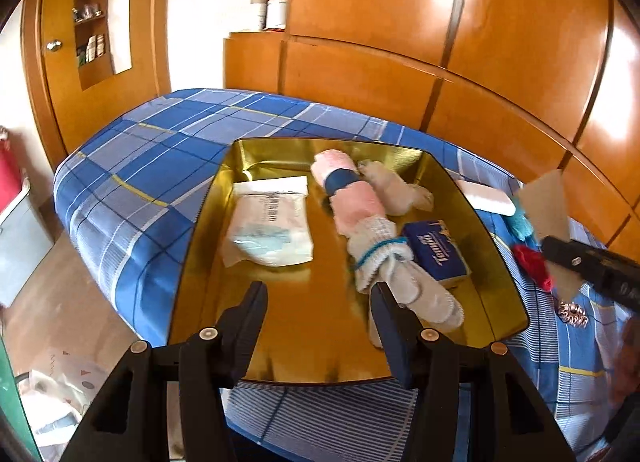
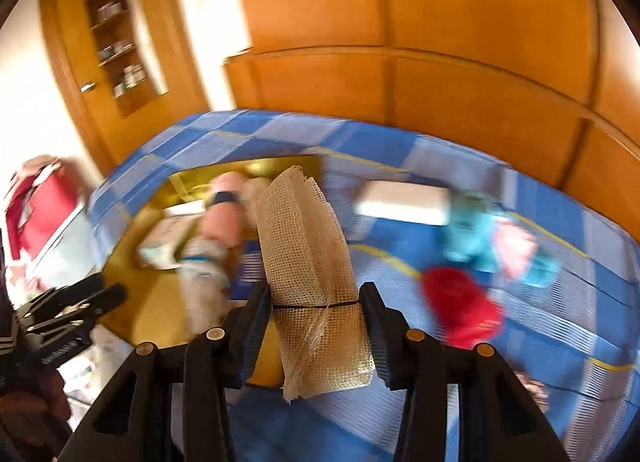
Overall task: Organize soft objects
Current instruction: 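Carry the beige mesh loofah into the gold tray with the right tool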
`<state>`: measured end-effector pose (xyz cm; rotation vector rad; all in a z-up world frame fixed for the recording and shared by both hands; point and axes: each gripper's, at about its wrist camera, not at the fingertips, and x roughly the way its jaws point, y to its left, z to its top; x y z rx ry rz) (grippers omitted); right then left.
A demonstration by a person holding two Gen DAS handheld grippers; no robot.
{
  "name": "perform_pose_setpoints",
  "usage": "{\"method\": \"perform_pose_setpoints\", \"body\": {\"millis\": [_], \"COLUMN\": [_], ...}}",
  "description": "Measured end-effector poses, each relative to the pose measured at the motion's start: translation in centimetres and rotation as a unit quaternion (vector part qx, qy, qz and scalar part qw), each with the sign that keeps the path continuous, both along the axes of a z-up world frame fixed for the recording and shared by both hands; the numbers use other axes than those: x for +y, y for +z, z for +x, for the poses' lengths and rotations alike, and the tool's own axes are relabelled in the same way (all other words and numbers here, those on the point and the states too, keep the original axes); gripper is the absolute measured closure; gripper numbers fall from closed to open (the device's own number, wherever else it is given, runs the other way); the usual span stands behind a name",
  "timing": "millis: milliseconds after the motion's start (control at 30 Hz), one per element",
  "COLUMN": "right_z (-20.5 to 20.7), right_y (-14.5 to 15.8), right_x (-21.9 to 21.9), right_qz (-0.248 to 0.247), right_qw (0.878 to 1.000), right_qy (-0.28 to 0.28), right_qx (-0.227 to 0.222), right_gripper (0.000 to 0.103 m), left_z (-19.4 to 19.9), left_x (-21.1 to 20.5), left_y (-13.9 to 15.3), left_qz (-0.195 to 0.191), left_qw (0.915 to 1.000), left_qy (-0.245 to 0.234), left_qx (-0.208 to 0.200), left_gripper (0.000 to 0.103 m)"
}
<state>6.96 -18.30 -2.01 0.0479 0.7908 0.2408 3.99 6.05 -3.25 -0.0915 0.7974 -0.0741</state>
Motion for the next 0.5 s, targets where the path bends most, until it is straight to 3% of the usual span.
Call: {"method": "perform_pose_setpoints", "body": {"millis": [233,367,500], "right_z": [2.3,2.4,1.7], "right_y": [-3.9,-6.2,-6.4], "right_x": [6.7,8.0,8.4], "right_qz": [-0.026,-0.041,-0.040], "right_qw": [0.997,0.994,0.993], "right_qy": [0.051,0.070,0.088], "right_qx": [0.043,0.072,0.068], "right_gripper": [0.057,0.055,0.053], "left_z": [0.2,0.3,0.3], "left_x": [0.8,0.9,1.1], "left_y": [-0.7,-0.9,-1.0], "left_qz": [-0.006,-0.009,-0.009], "left_qw": [0.9999,0.9999,0.9998], "left_qy": [0.004,0.005,0.009], "left_qx": [0.010,0.013,0.014], "left_gripper": [0.048,0.048,0.048]}}
